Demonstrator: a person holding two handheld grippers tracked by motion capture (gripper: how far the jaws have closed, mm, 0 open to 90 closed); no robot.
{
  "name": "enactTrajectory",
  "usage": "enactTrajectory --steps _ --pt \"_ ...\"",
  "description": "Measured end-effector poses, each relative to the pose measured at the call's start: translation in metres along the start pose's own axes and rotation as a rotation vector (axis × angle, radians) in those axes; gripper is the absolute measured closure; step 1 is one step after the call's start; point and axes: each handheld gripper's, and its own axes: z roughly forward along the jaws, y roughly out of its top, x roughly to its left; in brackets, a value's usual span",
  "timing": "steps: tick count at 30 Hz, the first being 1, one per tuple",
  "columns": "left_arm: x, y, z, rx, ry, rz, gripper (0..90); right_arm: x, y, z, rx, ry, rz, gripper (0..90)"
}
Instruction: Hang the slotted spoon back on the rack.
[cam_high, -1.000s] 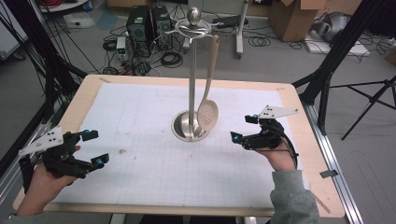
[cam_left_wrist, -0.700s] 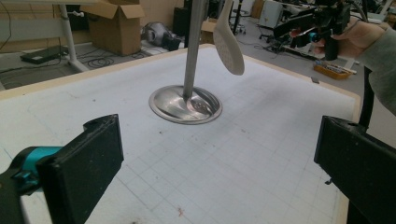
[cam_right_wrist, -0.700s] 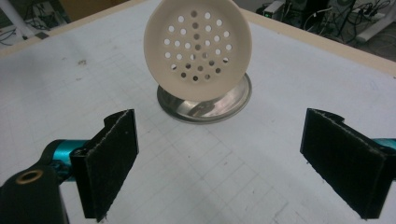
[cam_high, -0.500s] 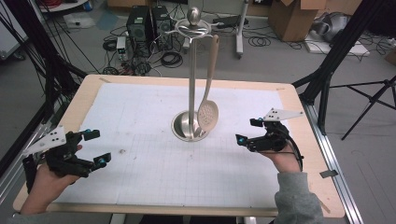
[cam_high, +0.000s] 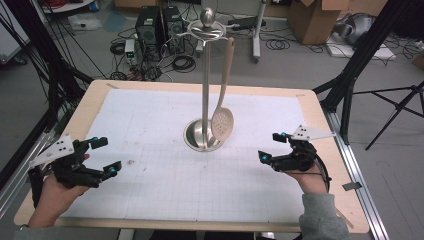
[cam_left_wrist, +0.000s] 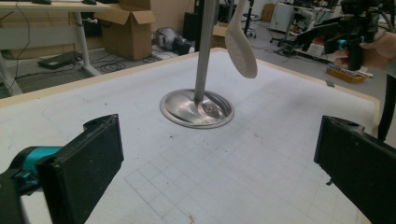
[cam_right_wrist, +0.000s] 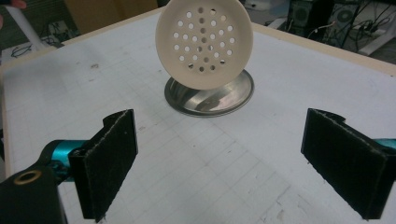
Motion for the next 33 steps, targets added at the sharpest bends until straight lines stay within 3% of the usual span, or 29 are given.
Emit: enactTrajectory --steps 5,8,14,22,25,33 --pt "0.005 -0.004 0.001 0.007 0.019 -0.003 1.8 0.0 -0.012 -0.008 -0.058 0.052 0.033 9.7" --pt "0.008 -0.007 0.0 0.006 0.026 -0.009 1.7 -0.003 -0.018 -0.014 -0.083 0.028 0.036 9.7" --pt "0.011 -0.013 0.003 0.003 0.037 -0.023 1.8 -0.014 -0.032 -0.02 -0.119 0.011 0.092 9.8" --pt "0.014 -0.018 0.001 0.005 0.048 -0.029 1.8 -0.019 -0.044 -0.026 -0.156 -0.006 0.074 9.7" --pt "0.016 -0.02 -0.001 0.003 0.05 -0.037 1.8 -0.019 -0.045 -0.029 -0.155 -0.046 0.056 9.7" --pt "0.018 -0.02 -0.004 0.003 0.058 -0.036 1.7 -0.02 -0.047 -0.039 -0.191 -0.075 0.042 9.8"
